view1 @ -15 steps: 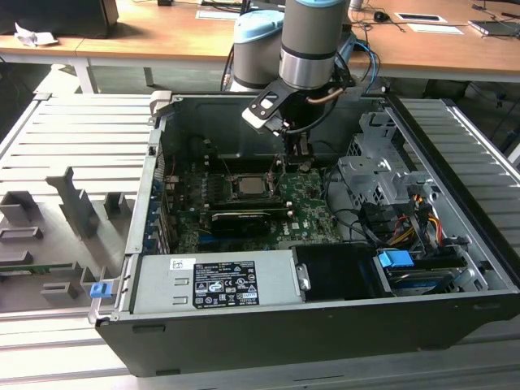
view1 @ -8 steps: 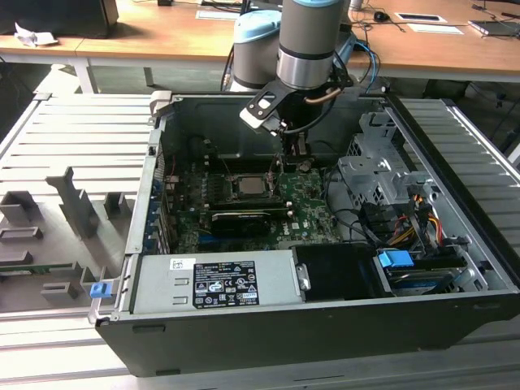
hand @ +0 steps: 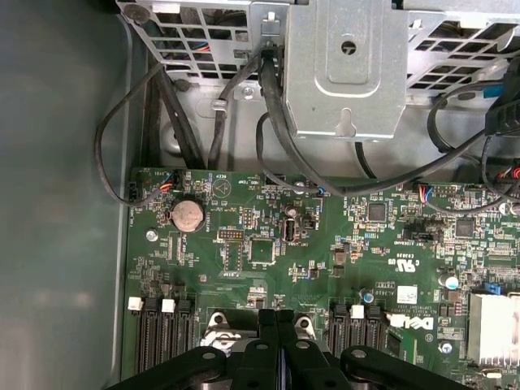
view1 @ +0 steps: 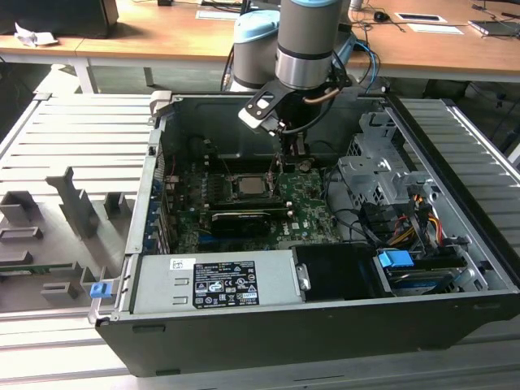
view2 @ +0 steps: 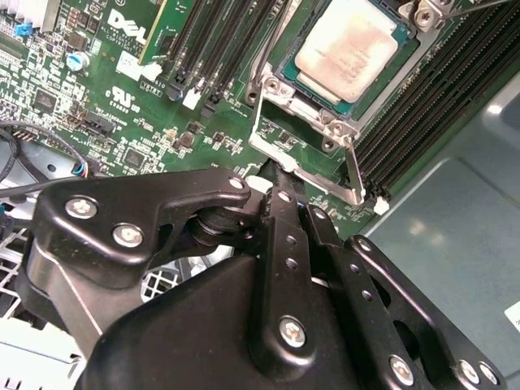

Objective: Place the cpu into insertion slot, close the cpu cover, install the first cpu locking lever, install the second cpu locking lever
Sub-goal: 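Close the cpu cover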

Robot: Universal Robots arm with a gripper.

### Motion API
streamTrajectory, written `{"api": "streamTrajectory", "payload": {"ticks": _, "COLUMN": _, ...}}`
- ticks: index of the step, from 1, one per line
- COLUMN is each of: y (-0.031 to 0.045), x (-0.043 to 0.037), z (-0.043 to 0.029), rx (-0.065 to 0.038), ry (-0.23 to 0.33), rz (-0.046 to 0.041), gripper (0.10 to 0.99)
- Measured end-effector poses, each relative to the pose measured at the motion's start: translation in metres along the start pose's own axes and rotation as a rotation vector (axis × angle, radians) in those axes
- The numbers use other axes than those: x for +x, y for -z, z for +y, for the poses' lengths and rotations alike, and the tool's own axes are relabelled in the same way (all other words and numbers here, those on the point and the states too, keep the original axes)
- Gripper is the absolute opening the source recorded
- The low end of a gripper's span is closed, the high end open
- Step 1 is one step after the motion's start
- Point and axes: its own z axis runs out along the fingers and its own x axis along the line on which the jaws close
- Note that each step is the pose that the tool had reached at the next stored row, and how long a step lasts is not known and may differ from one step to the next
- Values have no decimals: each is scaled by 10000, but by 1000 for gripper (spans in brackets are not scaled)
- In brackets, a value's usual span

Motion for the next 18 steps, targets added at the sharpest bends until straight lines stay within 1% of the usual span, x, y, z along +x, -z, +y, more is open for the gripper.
{"api": "streamTrajectory", "payload": {"ticks": 16, "y": -2, "x": 1, "z": -28, "rx": 0, "ry": 0, "rz": -1, "gripper": 106}}
{"api": "streamTrajectory", "payload": {"ticks": 18, "y": -4, "x": 2, "z": -47, "rx": 0, "ry": -1, "rz": 0, "gripper": 106}}
